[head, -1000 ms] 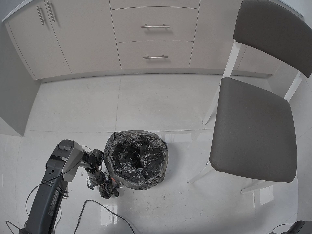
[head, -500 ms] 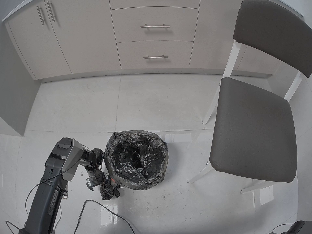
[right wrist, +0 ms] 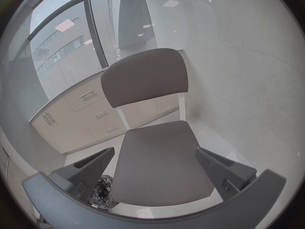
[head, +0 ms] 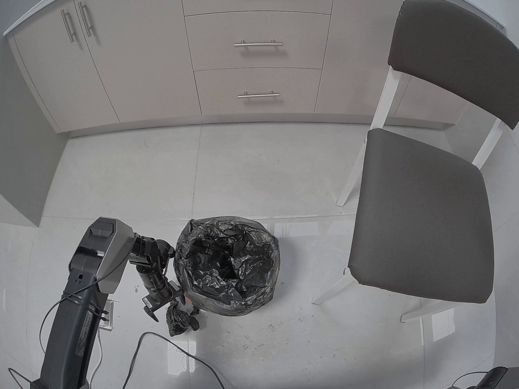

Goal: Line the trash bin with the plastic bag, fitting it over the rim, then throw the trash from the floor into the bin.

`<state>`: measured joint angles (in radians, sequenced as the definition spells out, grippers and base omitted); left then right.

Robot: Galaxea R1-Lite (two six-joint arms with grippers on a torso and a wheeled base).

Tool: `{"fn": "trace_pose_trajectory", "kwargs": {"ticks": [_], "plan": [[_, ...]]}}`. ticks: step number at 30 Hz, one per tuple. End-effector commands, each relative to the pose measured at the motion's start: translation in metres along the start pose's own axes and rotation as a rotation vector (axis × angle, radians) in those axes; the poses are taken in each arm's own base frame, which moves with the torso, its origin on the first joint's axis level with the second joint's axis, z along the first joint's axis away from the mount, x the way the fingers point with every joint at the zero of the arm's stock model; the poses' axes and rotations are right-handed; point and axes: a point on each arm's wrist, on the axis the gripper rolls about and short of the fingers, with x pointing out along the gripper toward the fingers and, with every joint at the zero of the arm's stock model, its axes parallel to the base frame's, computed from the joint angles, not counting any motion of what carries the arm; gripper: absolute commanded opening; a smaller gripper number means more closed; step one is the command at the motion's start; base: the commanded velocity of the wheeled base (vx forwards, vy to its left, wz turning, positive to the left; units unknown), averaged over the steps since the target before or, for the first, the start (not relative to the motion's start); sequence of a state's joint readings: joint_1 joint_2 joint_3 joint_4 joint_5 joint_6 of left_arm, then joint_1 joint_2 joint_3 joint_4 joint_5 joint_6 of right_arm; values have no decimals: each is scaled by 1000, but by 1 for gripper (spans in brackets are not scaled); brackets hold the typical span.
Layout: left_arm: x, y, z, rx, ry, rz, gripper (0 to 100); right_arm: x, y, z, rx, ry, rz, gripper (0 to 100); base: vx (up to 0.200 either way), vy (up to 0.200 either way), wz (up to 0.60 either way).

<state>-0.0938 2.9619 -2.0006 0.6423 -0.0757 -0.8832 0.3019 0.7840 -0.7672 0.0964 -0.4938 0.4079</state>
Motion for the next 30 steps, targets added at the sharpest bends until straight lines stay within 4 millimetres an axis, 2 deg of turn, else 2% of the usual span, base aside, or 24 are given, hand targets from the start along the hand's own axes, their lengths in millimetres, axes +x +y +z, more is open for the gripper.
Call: {"fn": "trace_pose_trajectory", "kwargs": {"ticks": [1, 7, 12, 18, 28, 29, 30], "plan": [[-2, -5, -3, 7, -10, -13, 100, 1, 0, -1, -1, 3, -1, 100, 0, 0, 0], [23, -3, -6, 14, -10, -1, 100, 1, 1, 0, -2, 0, 0, 100, 0, 0, 0], [37, -4, -14, 33, 0, 28, 100, 4, 2, 0, -4, 8, -3, 100, 0, 0, 0], [44, -6, -20, 50, -1, 37, 100, 5, 3, 0, -5, 9, -4, 100, 0, 0, 0], [45, -6, -20, 62, -4, 37, 100, 4, 2, 0, -4, 8, -3, 100, 0, 0, 0], [45, -6, -20, 62, -4, 37, 0, 4, 2, 0, -4, 7, -3, 100, 0, 0, 0], [45, -6, -20, 64, -5, 36, 0, 3, 2, 0, -4, 7, -3, 100, 0, 0, 0]]}}
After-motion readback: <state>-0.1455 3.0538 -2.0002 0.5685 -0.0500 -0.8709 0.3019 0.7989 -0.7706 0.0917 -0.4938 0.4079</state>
